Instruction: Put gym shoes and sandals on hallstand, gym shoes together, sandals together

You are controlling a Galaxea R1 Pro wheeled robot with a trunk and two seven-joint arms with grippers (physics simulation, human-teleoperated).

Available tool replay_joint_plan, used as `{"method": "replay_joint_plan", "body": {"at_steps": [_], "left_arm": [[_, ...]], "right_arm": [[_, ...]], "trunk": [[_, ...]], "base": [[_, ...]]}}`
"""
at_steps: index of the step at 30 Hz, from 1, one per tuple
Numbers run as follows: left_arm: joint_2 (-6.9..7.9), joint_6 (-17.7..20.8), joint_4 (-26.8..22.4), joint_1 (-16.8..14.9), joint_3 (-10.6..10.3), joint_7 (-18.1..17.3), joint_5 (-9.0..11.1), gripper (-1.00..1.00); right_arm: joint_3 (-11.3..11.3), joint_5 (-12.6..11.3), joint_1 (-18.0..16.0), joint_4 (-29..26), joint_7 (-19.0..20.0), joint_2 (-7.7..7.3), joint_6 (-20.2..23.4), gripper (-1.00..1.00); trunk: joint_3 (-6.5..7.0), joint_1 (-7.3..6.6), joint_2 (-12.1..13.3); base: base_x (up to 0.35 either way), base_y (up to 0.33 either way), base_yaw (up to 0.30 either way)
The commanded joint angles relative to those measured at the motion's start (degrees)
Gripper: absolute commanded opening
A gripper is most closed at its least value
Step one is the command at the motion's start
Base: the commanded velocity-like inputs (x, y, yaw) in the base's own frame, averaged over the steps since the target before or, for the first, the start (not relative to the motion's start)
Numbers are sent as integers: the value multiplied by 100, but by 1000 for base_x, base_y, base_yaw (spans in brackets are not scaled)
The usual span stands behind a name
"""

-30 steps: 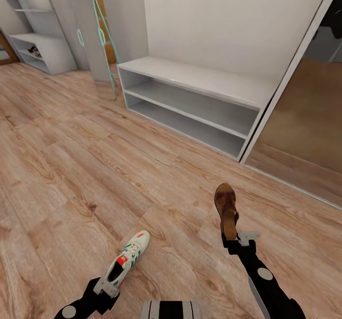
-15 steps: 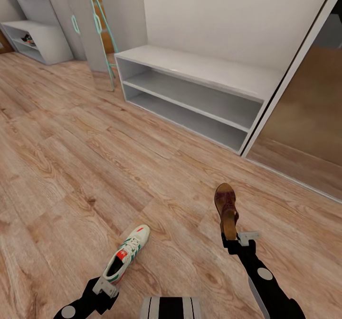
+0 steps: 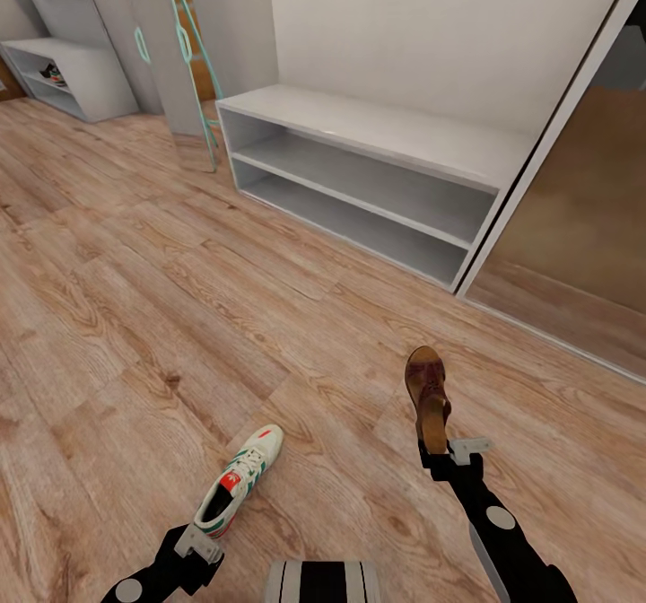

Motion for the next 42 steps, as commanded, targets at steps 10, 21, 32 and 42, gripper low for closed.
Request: {"method": "replay_joint_plan", "body": {"at_steps": [10, 21, 32, 42], "left_arm": [[-4, -26, 1, 5, 49, -28, -49, 100], [-4, -26, 1, 12, 49, -28, -49, 100], [-6, -26, 1, 15, 49, -28, -48, 100], [-10, -26, 1, 15, 49, -28, -49, 100]], "right_arm": [[-21, 18, -2, 2, 37, 8, -14, -100], [-21, 18, -2, 2, 34, 9, -14, -100], [-21, 18, -2, 2, 35, 9, -14, -100], [-21, 18, -2, 2, 34, 9, -14, -100]], "trunk": [[-4, -1, -1], [-4, -1, -1], [-4, -1, -1], [-4, -1, -1]], "base": [[3, 1, 0], [29, 16, 0], [1, 1, 0], [66, 14, 0]]}}
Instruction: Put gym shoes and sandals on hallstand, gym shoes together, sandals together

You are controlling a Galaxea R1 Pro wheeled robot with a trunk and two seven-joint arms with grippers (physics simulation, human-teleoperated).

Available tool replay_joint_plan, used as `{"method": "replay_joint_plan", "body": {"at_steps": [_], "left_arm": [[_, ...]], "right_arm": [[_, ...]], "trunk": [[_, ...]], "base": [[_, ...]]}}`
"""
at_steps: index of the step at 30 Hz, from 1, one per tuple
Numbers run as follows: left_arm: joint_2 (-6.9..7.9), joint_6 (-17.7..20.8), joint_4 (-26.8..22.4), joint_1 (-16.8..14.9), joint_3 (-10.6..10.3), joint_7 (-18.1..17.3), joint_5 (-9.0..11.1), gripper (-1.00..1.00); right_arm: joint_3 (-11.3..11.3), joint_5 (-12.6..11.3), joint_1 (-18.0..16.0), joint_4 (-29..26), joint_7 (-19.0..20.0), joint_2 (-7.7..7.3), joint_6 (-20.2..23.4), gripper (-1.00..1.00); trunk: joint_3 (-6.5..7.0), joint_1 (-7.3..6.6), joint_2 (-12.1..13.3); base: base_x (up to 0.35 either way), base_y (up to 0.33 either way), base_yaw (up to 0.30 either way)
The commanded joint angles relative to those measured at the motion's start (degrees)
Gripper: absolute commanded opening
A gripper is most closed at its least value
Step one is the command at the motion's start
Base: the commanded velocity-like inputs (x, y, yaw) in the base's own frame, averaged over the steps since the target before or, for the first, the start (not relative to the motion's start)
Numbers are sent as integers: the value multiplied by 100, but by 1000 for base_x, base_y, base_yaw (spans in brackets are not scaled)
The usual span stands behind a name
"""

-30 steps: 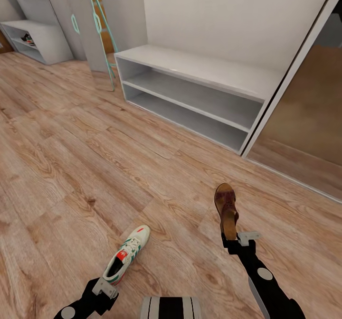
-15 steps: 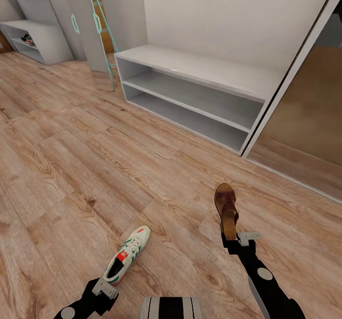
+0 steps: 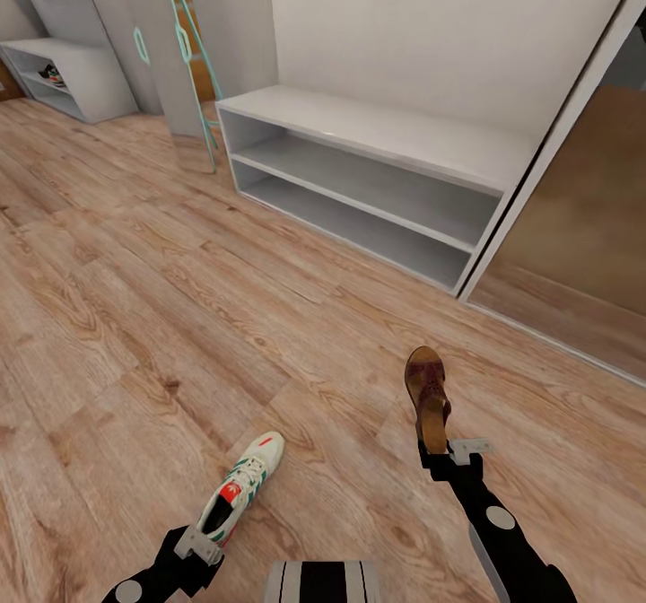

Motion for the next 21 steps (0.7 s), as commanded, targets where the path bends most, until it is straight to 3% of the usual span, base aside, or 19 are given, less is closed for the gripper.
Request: {"method": "replay_joint_plan", "body": {"at_steps": [1, 21], "left_arm": [[-4, -25, 0, -3, 49, -34, -49, 100], [-6, -24, 0, -3, 49, -34, -49, 100]], "right_arm": [[-21, 18, -2, 2, 37, 3, -14, -100], [-21, 18, -2, 2, 35, 3, -14, -100]], "trunk": [[-4, 0, -1], [-4, 0, -1]], "base": [[77, 23, 0], [15, 2, 0]]}}
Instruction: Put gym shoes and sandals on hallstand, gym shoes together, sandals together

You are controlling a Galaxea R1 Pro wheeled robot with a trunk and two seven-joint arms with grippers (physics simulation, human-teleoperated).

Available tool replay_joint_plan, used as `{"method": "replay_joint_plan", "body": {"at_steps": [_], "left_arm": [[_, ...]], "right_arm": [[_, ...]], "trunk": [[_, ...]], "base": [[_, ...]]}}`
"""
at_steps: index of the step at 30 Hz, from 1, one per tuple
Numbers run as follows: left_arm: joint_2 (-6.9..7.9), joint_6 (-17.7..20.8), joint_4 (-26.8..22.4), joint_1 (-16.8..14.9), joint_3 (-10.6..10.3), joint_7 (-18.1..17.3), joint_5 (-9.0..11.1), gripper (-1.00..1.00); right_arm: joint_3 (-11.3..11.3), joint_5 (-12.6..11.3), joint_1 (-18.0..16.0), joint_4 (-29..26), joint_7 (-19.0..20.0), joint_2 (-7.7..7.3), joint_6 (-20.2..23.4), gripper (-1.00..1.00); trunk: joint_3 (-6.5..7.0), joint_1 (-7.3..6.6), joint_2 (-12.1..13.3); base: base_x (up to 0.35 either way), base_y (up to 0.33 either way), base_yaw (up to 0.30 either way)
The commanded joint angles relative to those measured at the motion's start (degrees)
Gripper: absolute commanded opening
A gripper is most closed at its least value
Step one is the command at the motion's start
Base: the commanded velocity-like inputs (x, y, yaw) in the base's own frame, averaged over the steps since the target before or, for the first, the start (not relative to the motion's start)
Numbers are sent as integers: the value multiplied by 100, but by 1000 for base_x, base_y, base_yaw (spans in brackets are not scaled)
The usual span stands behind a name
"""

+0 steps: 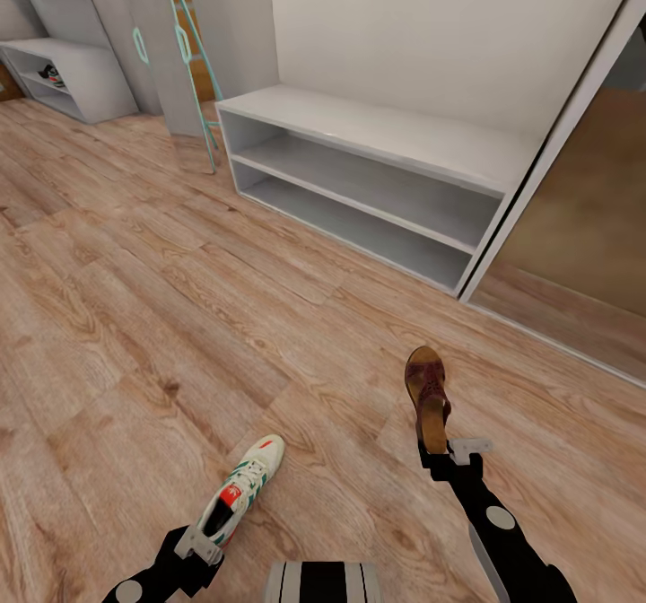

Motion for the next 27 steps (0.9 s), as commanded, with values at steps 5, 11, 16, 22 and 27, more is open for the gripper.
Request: {"method": "replay_joint_plan", "body": {"at_steps": [5, 11, 16, 22, 27], "left_arm": [[-4, -25, 0, -3, 49, -34, -48, 100], [-4, -26, 0, -3, 49, -34, -48, 100], [-4, -26, 0, -3, 49, -34, -48, 100], [-11, -26, 0, -3, 49, -34, -48, 100], [-12, -26, 0, -3, 49, -34, -48, 100]], "right_arm": [[-21, 18, -2, 2, 37, 3, -14, -100], [-21, 18, -2, 2, 36, 3, -14, -100], [-21, 18, -2, 2, 38, 3, -14, -100], [-21, 18, -2, 2, 36, 3, -14, -100], [-21, 18, -2, 2, 38, 3, -14, -100]], "trunk": [[-4, 0, -1], [-4, 0, -1], [-4, 0, -1], [-4, 0, -1], [-4, 0, -1]], "base": [[122, 0, 0], [20, 0, 0], [2, 0, 0], [1, 0, 0], [56, 0, 0]]}}
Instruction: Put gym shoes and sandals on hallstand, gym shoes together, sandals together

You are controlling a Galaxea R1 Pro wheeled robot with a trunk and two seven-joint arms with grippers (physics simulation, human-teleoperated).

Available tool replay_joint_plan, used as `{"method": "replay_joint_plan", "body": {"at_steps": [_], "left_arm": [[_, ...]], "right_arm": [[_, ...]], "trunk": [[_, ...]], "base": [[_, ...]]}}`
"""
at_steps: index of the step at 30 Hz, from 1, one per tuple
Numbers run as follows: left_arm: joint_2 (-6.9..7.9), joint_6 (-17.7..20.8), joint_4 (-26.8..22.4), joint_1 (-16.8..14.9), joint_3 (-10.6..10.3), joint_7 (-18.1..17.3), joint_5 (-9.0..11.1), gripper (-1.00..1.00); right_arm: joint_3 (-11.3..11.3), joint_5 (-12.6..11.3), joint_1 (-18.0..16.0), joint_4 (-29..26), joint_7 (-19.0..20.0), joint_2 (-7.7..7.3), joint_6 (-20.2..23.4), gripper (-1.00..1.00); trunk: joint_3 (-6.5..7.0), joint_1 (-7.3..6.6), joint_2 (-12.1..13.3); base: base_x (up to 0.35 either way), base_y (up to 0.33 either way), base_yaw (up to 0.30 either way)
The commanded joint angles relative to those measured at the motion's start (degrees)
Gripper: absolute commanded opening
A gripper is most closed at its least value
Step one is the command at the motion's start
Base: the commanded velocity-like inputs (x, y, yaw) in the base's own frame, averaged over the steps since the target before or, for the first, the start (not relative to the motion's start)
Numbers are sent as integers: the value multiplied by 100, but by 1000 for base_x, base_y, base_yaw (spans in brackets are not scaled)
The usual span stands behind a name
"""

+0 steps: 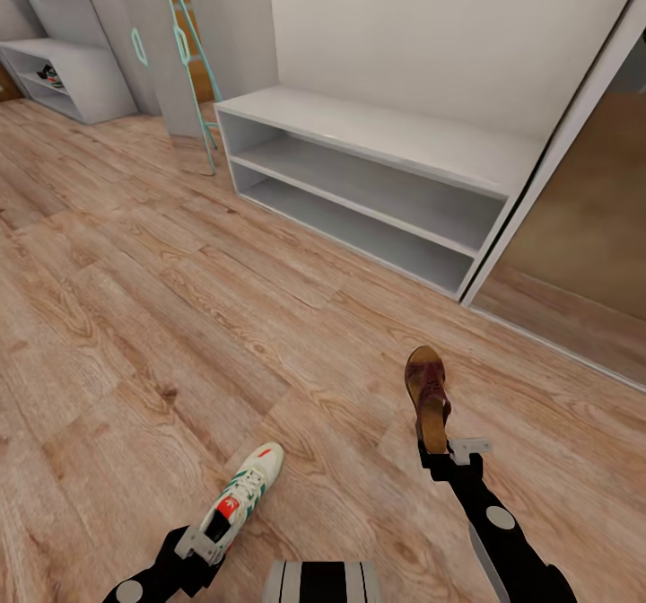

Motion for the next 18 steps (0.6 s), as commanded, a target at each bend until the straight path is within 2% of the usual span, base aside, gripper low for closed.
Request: {"method": "replay_joint_plan", "body": {"at_steps": [1, 7, 18], "left_arm": [[-4, -25, 0, -3, 49, -34, -48, 100], [-9, -25, -3, -3, 49, -34, -48, 100], [5, -33, -17, -3, 53, -34, -40, 100]], "right_arm": [[-21, 18, -2, 2, 36, 3, -14, -100], [-21, 18, -2, 2, 33, 3, -14, -100], [-21, 18, -2, 2, 31, 3, -14, -100]], "trunk": [[-4, 0, -1], [-4, 0, -1], [-26, 3, -3]], "base": [[114, 0, 0], [95, 0, 0], [12, 0, 0]]}}
